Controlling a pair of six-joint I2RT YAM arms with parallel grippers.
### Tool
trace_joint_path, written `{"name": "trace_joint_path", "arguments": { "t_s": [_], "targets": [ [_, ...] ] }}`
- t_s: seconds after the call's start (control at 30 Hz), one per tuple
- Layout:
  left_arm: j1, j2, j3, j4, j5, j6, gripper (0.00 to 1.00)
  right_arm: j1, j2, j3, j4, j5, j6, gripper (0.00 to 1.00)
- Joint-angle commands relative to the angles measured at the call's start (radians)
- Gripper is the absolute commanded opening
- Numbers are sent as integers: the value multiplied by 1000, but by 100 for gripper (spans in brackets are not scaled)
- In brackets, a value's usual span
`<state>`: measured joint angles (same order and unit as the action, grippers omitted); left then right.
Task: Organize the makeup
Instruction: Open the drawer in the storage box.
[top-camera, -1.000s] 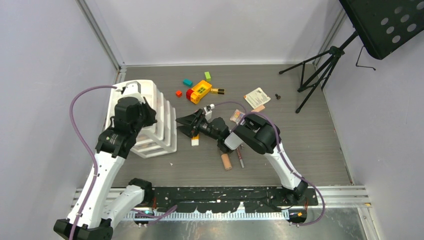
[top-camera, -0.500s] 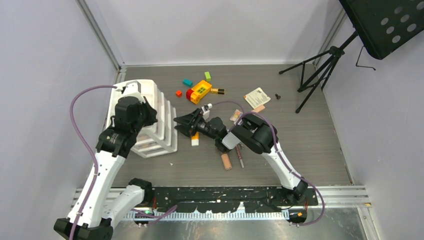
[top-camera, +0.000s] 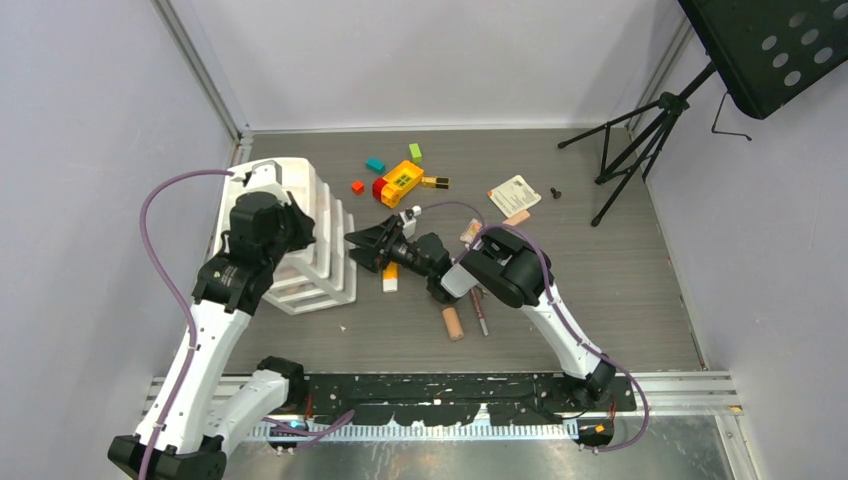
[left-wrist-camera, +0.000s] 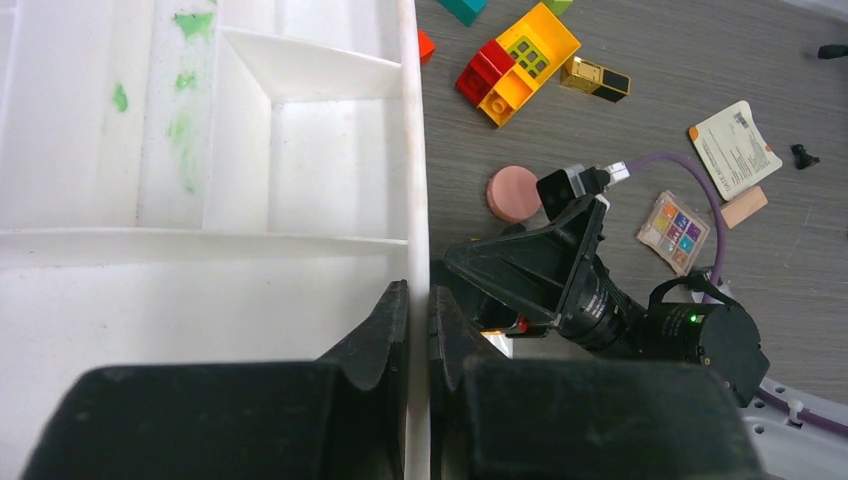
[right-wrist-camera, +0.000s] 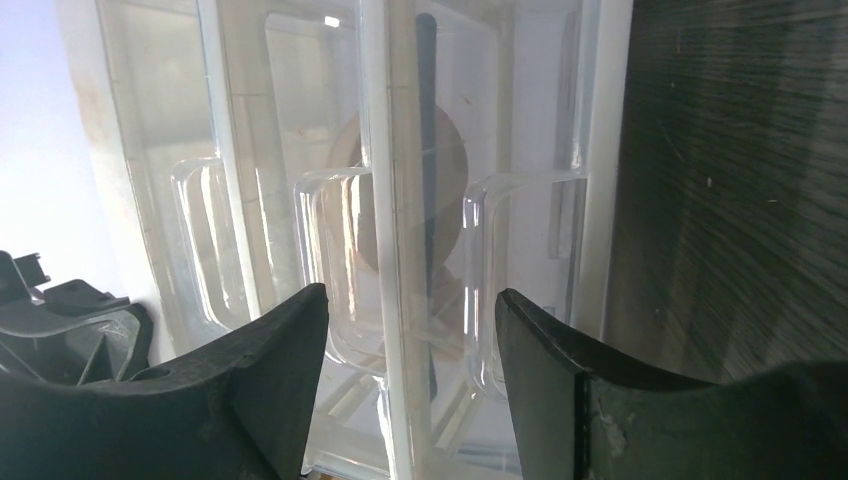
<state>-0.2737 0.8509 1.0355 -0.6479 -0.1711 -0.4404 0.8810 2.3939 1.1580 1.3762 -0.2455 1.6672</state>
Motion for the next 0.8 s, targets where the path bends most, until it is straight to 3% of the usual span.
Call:
{"name": "trace_joint_path", "arguments": {
  "t_s": [0.0, 0.77],
  "targets": [
    [1, -21, 36, 168, 14, -7, 0, 14, -8, 26, 65, 4, 9, 67],
    [0, -67, -8, 122, -36, 12, 0, -34, -230, -146, 64, 42, -56, 67]
  ]
}}
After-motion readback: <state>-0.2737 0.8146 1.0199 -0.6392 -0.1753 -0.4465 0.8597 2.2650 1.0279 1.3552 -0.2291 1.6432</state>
